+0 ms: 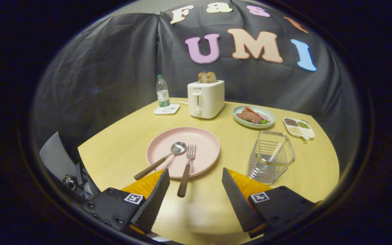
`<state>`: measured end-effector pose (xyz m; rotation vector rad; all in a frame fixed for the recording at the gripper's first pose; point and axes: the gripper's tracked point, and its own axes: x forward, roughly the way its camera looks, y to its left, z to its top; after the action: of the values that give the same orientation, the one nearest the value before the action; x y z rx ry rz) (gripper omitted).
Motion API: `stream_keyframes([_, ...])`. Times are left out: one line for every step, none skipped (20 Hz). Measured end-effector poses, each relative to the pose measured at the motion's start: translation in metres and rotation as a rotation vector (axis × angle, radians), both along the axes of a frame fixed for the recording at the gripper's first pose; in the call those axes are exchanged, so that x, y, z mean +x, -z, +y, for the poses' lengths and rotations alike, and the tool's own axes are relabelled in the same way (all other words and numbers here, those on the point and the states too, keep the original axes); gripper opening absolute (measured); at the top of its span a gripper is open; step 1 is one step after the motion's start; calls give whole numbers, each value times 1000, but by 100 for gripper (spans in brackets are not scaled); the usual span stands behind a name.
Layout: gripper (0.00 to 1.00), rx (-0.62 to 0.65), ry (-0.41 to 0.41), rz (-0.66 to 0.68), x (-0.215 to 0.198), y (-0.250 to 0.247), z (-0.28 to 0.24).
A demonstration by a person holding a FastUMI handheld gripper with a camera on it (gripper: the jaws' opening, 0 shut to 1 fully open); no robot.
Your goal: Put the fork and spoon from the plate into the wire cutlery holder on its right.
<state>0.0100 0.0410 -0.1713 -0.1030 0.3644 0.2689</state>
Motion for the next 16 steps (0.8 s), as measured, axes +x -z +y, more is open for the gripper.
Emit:
stream_keyframes([98, -12, -6, 14, 3, 7, 0])
stream_keyframes([98, -18, -14, 21, 4, 10, 1])
stream_keyframes([98, -26, -23, 32, 7, 15, 4])
stream_keyframes([92, -33, -33, 40, 9, 18, 6])
stream_keyframes([86, -45, -40, 43, 11, 20, 8])
stream_keyframes([80, -56, -45, 46, 14, 22, 9])
stream_keyframes([74, -62, -51, 52, 14, 26, 11])
stream_keyframes([69, -61, -59, 61, 14, 28, 13])
stream_keyframes([63, -59, -68, 71, 14, 31, 15])
stream_keyframes([57, -58, -77, 80, 14, 31, 18])
stream_keyframes([51, -55, -85, 93, 12, 34, 21])
stream_keyframes([45, -49, -83, 101, 13, 35, 22])
stream_keyframes([39, -48, -79, 108, 13, 39, 22])
stream_keyframes([34, -45, -74, 109, 13, 38, 22])
stream_keyframes([28, -52, -61, 107, 16, 38, 19])
stream_keyframes([22, -65, -42, 109, 17, 38, 17])
